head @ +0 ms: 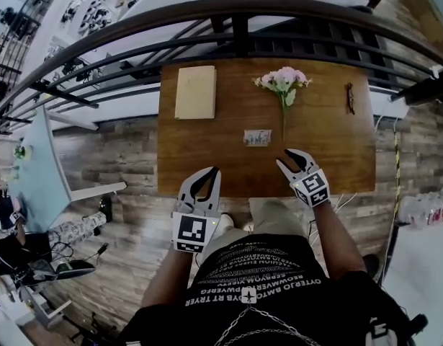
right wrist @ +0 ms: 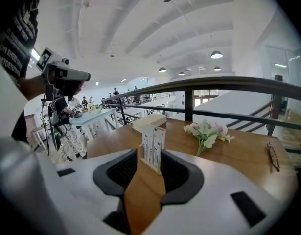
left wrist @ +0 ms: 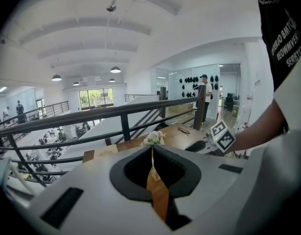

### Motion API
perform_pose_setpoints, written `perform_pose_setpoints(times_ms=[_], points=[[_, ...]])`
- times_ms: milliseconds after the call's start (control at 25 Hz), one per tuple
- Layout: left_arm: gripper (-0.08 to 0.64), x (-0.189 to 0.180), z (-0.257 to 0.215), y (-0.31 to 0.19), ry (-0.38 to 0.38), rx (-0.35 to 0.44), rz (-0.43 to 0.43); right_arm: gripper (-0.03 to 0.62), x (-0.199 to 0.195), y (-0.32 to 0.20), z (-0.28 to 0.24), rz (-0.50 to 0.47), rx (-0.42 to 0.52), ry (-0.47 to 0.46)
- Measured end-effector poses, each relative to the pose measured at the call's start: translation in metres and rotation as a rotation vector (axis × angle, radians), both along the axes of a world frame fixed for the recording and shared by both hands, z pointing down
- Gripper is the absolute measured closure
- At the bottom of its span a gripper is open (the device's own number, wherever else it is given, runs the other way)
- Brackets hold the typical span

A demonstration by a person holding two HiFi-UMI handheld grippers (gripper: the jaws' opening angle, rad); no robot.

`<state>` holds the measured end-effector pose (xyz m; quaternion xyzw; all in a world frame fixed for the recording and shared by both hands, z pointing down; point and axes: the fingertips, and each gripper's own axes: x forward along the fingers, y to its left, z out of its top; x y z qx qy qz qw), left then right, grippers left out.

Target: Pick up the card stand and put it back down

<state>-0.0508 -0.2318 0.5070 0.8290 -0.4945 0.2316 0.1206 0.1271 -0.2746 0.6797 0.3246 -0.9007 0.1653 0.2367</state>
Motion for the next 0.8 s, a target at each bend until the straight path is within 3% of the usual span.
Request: perform_pose_setpoints(times_ms=[400, 800], points=[[0.526, 0.0, 0.029, -0.001, -0.024, -0.067, -0.032, 0.407, -0.018, -0.032, 0.084, -0.126, -0.056, 0.05], [0.526, -0.007, 0.051, 0.002, -0.042, -0.139, -0.064, 0.382, -0.043, -0.053, 0.11, -0.228, -0.047, 0.059]])
